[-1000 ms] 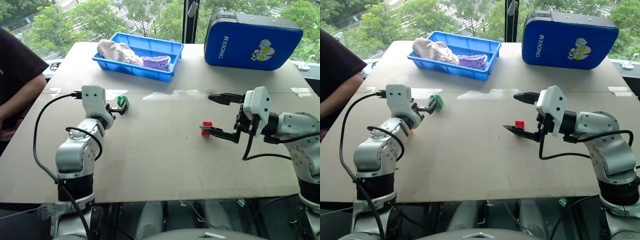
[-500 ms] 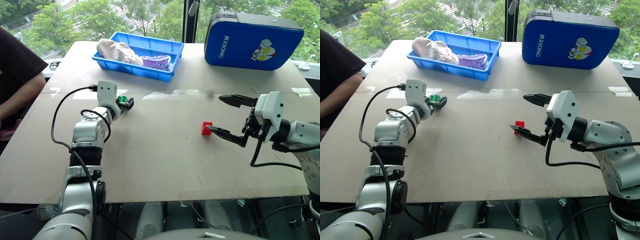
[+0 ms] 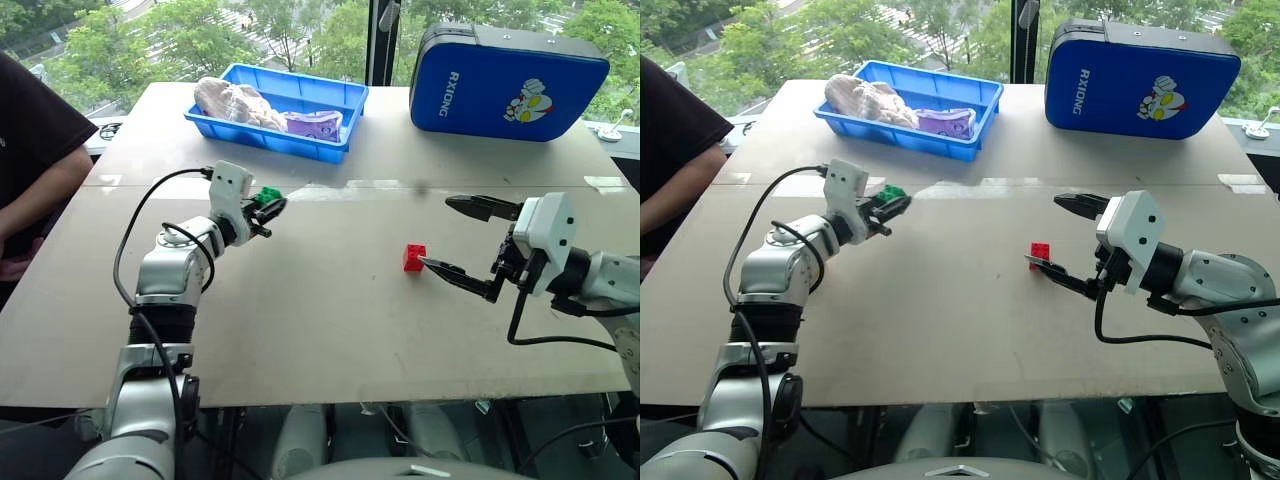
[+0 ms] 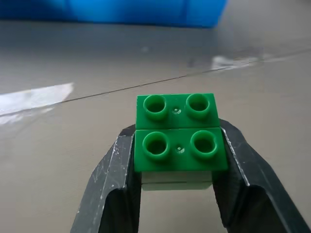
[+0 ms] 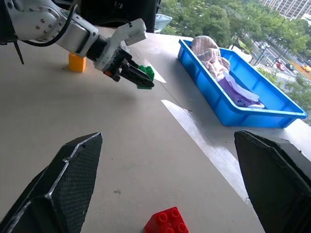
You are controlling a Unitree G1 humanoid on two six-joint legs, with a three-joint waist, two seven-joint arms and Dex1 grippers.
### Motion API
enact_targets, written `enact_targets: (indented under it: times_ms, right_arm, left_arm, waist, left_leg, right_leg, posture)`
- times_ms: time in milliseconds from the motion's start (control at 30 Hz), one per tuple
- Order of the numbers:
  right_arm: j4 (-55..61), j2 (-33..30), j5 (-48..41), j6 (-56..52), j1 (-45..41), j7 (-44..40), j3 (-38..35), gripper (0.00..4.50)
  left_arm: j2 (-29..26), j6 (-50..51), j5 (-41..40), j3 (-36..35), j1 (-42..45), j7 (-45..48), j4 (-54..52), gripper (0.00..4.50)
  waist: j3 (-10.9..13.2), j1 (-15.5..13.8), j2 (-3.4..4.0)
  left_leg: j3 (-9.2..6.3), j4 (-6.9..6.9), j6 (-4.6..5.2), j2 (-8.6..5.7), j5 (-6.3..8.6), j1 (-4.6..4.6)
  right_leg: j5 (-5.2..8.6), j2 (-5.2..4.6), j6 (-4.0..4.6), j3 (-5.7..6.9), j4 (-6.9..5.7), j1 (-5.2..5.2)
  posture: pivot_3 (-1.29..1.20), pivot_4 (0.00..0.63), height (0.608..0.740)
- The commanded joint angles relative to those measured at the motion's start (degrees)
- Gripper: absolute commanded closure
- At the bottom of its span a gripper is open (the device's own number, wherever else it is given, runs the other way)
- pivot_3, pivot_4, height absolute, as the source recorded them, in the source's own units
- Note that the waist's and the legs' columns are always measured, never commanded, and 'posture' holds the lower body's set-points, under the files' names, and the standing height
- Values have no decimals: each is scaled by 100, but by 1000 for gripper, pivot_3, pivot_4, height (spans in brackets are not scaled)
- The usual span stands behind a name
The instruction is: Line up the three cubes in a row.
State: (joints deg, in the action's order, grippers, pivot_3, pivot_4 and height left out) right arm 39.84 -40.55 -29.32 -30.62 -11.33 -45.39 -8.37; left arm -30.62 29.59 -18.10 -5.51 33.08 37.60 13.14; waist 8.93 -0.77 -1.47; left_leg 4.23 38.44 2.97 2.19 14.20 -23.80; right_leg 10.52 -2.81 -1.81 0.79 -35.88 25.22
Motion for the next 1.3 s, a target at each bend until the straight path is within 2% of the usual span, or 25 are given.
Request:
enact_targets:
  times_ms: [33, 100, 233, 400, 567, 800, 1300]
  right_arm:
    - [297, -71, -118, 91, 416, 50, -306, 0]
    - [396, -98, -180, 105, 710, 19, -415, 0]
    - [650, -311, -450, -127, 1413, -112, -714, 0]
    - [766, -426, -570, -100, 2037, -153, -1103, 0]
    - [722, -410, -520, 153, 2399, -281, -1318, 0]
    - [725, -430, -522, 241, 2549, -291, -1438, 0]
    - [706, -413, -484, 349, 2594, -258, -1358, 0]
  left_arm:
    - [-649, -786, -259, 819, 88, 2770, -278, 3169]
    - [-711, -1245, -106, 1177, 371, 3572, 173, 3169]
    - [-430, -2421, 459, 1839, 1044, 4533, 1367, 3169]
    - [116, -3411, 939, 2122, 1624, 4722, 2527, 3169]
    - [405, -3890, 1239, 2168, 1975, 4791, 3265, 3169]
    - [600, -4181, 1501, 2134, 2037, 4725, 3702, 3169]
    - [790, -4033, 1614, 2056, 2010, 4448, 3719, 3169]
  waist:
    - [-1, -5, -1]
    - [-1, -20, -1]
    - [-1, -35, -2]
    - [0, -15, -6]
    - [1, 11, -7]
    - [1, -6, -7]
    - [1, -6, -8]
  left_leg:
    - [-1, 1, 0, -2, 0, -1]
    - [3, 2, 1, -4, 0, 3]
    - [11, 12, 2, -11, 0, -2]
    - [-1, 15, 5, -11, 1, -4]
    - [-5, 14, 6, -8, 2, -2]
    - [-8, 18, 6, -7, 2, -4]
    - [-10, 19, 6, -7, 2, -4]
  right_leg:
    - [0, -3, 0, 2, 0, -1]
    - [1, -2, 0, 0, -1, -3]
    - [2, -1, -1, 6, 0, -6]
    - [2, 1, -3, -1, 1, -6]
    - [5, 13, -8, -4, 0, -4]
    - [13, 12, -21, -4, -1, -5]
    - [13, 12, -22, -3, -1, -5]
  posture:
    - [0, 150, 740]
    - [0, 150, 740]
    - [0, 150, 740]
    - [0, 150, 740]
    - [0, 150, 740]
    - [0, 150, 740]
    - [0, 150, 740]
